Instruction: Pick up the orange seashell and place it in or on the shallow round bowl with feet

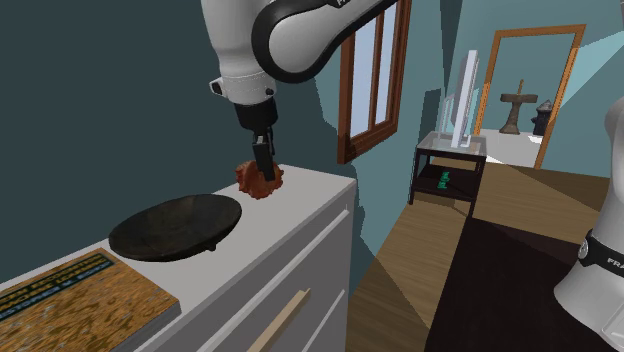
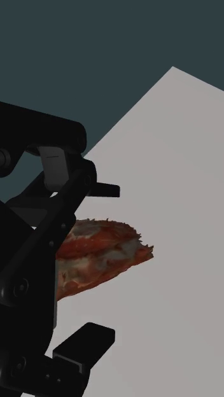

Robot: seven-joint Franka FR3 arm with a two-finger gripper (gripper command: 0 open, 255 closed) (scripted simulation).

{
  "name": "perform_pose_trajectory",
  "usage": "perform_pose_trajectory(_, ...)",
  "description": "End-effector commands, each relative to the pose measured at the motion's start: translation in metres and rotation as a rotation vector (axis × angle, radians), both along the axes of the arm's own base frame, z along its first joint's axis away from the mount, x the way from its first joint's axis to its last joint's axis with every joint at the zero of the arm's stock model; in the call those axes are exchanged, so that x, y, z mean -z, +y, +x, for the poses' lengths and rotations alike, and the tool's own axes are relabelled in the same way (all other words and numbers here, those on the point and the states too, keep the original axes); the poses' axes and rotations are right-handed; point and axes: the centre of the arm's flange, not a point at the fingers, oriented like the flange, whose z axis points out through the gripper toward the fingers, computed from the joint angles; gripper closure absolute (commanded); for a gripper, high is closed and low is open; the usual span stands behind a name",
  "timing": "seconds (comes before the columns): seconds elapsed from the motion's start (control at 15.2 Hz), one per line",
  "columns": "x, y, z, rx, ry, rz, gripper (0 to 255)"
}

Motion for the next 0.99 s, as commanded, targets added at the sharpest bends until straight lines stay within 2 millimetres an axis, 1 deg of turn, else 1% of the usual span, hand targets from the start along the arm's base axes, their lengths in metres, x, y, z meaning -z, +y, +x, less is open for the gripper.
perform_pose_trajectory(0.0,0.0,0.0,0.0,0.0,0.0,0.0,0)
perform_pose_trajectory(0.07,0.0,0.0,0.0,0.0,0.0,0.0,255)
perform_pose_trajectory(0.66,0.0,0.0,0.0,0.0,0.0,0.0,255)
perform_pose_trajectory(0.92,-0.021,0.0,0.0,0.0,0.0,0.0,255)
